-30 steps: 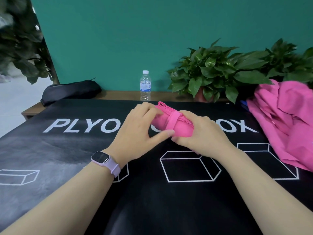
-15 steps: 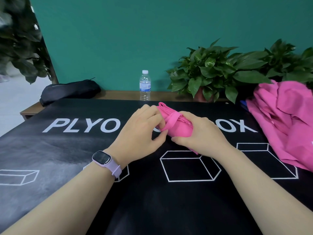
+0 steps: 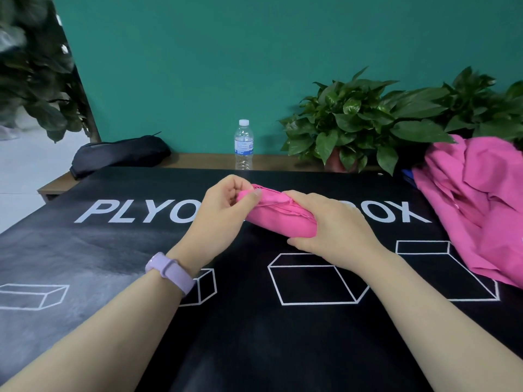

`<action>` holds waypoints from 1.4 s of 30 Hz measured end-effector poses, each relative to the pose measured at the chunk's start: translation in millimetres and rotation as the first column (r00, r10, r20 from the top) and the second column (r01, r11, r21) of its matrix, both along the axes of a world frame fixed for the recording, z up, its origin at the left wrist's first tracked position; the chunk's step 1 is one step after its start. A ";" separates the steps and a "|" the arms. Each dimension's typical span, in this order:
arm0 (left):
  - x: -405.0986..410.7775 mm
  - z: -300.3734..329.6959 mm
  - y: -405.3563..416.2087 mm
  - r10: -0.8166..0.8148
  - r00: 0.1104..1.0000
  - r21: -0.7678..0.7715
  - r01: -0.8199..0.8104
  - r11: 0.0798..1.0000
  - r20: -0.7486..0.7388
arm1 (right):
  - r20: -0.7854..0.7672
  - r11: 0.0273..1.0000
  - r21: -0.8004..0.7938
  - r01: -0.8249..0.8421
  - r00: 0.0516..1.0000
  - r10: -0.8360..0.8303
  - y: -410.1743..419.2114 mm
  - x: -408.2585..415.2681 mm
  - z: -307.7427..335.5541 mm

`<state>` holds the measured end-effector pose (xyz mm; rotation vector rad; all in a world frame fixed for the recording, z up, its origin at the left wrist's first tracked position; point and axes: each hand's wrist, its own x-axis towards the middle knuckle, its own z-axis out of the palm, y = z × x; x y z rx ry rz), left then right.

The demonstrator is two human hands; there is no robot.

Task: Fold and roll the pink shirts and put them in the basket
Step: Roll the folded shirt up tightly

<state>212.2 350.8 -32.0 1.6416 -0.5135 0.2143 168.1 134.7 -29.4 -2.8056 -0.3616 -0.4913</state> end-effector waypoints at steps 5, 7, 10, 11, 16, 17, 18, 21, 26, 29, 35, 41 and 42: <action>4.1 0.3 9.0 -0.042 0.999 0.102 0.039 0.994 0.026 | 0.006 1.000 -0.007 -0.004 1.000 0.004 -1.0 0.7 -1.6; 5.2 1.6 12.2 -0.055 0.997 0.103 0.049 0.993 0.057 | -0.002 1.000 -0.016 -0.005 1.000 0.005 -0.7 1.1 -2.5; 5.5 3.6 15.0 -0.073 0.992 0.097 0.064 0.993 0.101 | 0.003 1.000 -0.015 -0.006 1.000 0.006 -0.4 1.0 -3.6; 4.8 4.8 15.6 -0.086 0.990 0.090 0.076 0.993 0.108 | 0.008 1.000 -0.013 -0.006 1.000 0.006 -0.5 0.7 -3.7; 2.7 7.0 15.6 -0.047 0.991 0.063 0.040 0.997 0.124 | 0.019 0.999 -0.016 -0.028 0.999 0.029 0.4 0.9 -2.8; 3.4 6.4 15.4 -0.025 0.993 0.050 0.019 0.999 0.116 | 0.019 0.999 -0.023 -0.037 0.999 0.037 1.3 0.9 -3.0; 4.7 5.8 15.8 -0.003 0.995 0.033 0.000 0.999 0.101 | 0.022 0.998 -0.032 -0.047 0.999 0.048 2.2 0.6 -3.5; 9.4 3.7 19.4 0.045 0.999 0.006 -0.045 0.999 0.025 | 0.044 0.995 -0.051 -0.088 0.995 0.091 4.8 -0.7 -4.0; 15.9 0.9 27.6 0.107 0.985 0.005 -0.107 0.994 -0.133 | 0.096 0.986 -0.089 -0.142 0.984 0.150 7.6 -0.8 -0.3; 18.2 3.3 35.8 0.070 0.961 0.045 -0.060 0.997 -0.269 | 0.153 0.974 -0.129 -0.186 0.967 0.205 8.3 -2.5 0.8; 19.9 10.2 44.9 -0.143 0.819 -0.165 0.061 0.984 -0.556 | 0.328 0.943 -0.215 -0.254 0.891 0.315 16.0 -4.3 2.7; 22.6 17.6 51.2 -0.320 0.669 -0.407 0.028 0.913 -0.671 | 0.527 0.946 -0.242 -0.214 0.790 0.314 16.0 -0.9 -0.9; 22.6 17.0 50.5 -0.344 0.653 -0.439 0.021 0.898 -0.675 | 0.553 0.949 -0.231 -0.216 0.773 0.311 14.9 -0.7 -1.5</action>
